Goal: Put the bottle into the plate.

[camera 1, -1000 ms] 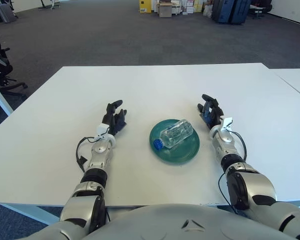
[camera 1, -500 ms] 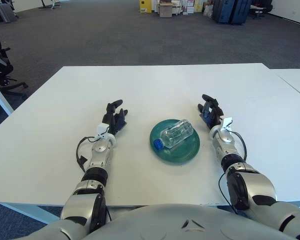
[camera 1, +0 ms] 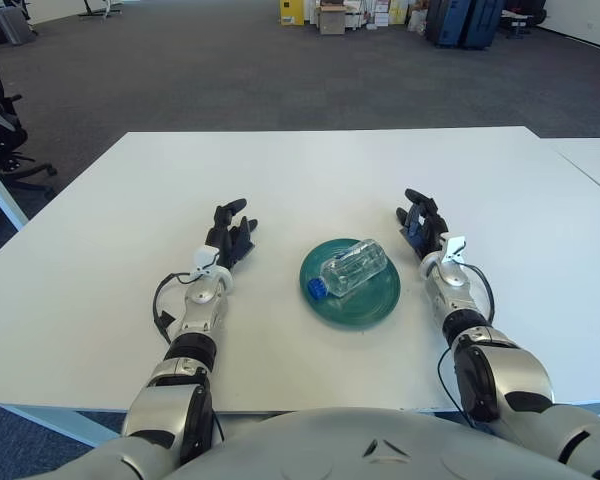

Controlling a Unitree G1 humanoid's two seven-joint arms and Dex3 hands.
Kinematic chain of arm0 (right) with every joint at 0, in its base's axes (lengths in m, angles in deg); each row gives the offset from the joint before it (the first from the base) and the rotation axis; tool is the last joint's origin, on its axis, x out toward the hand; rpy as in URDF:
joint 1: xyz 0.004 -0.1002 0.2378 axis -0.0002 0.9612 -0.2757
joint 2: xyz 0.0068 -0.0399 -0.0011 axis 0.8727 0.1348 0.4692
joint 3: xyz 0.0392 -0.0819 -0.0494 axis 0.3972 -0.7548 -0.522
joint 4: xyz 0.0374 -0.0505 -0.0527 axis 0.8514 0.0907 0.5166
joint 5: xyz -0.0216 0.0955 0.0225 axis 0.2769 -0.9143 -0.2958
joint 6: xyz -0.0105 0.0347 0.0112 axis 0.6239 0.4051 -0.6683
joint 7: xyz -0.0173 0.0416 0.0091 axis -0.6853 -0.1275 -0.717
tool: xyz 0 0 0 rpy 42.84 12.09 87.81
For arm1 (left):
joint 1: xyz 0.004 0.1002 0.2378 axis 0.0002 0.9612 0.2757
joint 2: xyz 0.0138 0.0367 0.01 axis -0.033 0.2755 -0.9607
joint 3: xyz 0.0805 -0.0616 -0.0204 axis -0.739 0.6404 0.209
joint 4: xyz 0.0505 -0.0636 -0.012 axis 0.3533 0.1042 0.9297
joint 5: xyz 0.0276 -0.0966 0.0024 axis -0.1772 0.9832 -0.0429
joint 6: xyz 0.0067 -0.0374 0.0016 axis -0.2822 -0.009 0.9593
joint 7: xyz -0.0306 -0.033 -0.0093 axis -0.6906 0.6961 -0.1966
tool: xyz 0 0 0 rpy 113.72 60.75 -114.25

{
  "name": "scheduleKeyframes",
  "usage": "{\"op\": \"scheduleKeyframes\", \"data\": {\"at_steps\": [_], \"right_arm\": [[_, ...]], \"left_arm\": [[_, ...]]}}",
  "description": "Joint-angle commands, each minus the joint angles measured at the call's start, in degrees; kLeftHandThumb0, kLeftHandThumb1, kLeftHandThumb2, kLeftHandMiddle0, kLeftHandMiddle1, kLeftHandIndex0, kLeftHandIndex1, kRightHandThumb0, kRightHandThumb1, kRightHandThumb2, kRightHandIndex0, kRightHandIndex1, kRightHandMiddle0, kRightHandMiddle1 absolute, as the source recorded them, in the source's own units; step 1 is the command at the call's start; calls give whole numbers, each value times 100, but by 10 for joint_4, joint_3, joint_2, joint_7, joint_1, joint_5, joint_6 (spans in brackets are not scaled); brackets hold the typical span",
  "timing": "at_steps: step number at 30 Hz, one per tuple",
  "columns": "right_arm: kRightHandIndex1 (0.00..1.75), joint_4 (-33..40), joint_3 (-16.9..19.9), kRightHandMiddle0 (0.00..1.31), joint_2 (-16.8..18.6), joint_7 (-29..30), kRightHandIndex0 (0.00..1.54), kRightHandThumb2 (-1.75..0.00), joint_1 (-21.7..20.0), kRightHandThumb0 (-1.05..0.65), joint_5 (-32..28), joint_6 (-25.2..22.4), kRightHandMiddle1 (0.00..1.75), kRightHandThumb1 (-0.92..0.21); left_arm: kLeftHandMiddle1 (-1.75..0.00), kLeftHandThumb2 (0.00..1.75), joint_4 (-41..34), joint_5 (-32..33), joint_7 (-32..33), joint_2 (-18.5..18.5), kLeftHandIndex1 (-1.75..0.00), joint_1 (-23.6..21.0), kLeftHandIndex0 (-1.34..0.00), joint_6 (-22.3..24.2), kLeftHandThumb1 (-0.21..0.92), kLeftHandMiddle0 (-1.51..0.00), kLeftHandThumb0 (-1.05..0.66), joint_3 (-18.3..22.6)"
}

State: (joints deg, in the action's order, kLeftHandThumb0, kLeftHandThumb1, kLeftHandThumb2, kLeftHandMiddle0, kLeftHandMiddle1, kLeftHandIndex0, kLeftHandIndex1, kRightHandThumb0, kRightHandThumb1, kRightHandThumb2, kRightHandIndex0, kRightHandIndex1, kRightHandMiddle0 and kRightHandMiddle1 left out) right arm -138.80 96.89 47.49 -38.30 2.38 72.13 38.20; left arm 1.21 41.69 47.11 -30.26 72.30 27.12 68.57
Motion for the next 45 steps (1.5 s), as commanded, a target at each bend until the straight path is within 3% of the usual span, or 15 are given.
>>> {"op": "scheduleKeyframes", "data": {"at_steps": [1, 34, 45], "right_arm": [[1, -20, 1, 0, -2, 6, 36, -90, 29, -75, 4, -23, 68, -92], [1, -8, 10, 0, 3, 1, 38, -88, 36, -73, -6, -10, 77, -92], [2, -20, 11, 0, 4, 14, 41, -87, 34, -71, -4, -6, 81, -92]], "left_arm": [[-59, 83, 11, 0, -7, 0, -104, -10, 0, 4, 92, -47, -73, -1], [-60, 82, 51, 0, -10, 1, -104, -34, 0, -9, 92, -47, -71, 5], [-60, 84, 94, 4, -17, 3, -105, -50, -1, -27, 92, -47, -69, 9]]}}
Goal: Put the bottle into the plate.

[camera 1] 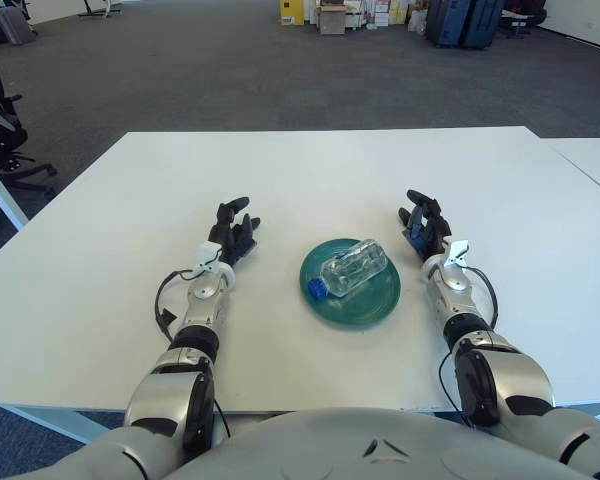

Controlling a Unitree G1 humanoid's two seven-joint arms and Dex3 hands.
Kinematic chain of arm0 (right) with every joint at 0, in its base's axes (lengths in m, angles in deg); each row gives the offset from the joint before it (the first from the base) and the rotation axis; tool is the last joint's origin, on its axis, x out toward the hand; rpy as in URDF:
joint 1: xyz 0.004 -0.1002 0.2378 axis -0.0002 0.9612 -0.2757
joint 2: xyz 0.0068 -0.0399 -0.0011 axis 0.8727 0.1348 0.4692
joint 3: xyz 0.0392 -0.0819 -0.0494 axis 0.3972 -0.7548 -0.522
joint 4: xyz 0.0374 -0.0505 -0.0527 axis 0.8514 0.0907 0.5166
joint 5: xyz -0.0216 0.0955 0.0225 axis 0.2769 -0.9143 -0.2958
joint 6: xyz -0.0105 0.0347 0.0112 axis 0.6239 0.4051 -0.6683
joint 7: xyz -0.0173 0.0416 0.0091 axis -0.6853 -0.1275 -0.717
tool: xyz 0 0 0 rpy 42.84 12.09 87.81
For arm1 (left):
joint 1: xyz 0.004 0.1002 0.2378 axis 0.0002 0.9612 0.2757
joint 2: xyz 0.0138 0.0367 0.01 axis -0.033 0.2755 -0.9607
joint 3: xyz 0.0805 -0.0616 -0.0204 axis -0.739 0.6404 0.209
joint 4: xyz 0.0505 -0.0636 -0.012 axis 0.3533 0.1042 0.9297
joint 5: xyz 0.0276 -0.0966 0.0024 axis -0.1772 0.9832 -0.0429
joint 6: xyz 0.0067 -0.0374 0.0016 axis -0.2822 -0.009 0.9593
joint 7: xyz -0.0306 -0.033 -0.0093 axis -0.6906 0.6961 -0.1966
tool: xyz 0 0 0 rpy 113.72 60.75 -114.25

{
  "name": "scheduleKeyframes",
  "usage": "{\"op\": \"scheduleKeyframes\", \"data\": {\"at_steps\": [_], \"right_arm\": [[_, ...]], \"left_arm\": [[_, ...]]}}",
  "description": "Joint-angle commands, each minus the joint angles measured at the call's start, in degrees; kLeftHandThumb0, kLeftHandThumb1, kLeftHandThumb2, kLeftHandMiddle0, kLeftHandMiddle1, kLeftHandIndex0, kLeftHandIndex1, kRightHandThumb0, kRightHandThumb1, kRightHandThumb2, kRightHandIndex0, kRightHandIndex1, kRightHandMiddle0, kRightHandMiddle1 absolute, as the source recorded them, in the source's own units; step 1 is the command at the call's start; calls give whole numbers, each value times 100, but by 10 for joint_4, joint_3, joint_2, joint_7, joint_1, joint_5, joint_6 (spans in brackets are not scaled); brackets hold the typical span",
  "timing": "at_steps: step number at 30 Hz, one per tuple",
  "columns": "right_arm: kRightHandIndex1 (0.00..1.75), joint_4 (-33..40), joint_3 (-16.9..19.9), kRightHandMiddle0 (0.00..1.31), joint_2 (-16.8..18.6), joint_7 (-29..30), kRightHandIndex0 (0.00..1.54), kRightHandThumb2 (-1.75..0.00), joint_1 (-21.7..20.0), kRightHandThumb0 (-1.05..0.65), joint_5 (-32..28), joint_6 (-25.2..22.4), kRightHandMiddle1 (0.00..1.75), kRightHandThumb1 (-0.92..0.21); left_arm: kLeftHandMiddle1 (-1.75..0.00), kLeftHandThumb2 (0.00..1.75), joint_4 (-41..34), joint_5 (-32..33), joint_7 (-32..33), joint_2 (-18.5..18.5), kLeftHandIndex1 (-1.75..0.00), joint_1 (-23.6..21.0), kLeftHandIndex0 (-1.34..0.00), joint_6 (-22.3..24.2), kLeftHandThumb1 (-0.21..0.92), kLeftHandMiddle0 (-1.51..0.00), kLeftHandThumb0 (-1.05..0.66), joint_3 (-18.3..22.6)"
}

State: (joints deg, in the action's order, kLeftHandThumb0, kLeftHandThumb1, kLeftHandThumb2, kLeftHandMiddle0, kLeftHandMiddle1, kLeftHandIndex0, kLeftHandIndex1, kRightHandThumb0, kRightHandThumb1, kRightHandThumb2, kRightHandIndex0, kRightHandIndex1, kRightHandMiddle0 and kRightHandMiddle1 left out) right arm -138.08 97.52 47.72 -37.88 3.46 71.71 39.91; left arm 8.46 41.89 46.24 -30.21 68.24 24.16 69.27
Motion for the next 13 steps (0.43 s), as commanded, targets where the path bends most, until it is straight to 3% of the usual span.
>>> {"op": "scheduleKeyframes", "data": {"at_steps": [1, 13], "right_arm": [[2, -28, 5, 0, 2, 10, 41, -87, 23, -72, 0, -23, 82, -92], [2, -25, 3, 0, 6, 10, 41, -88, 29, -72, 0, -20, 83, -92]], "left_arm": [[-60, 84, 25, 3, -9, 2, -105, -11, -1, 1, 92, -47, -69, 3], [-61, 81, 57, 1, -11, 5, -105, -22, -2, -13, 92, -49, -73, 7]]}}
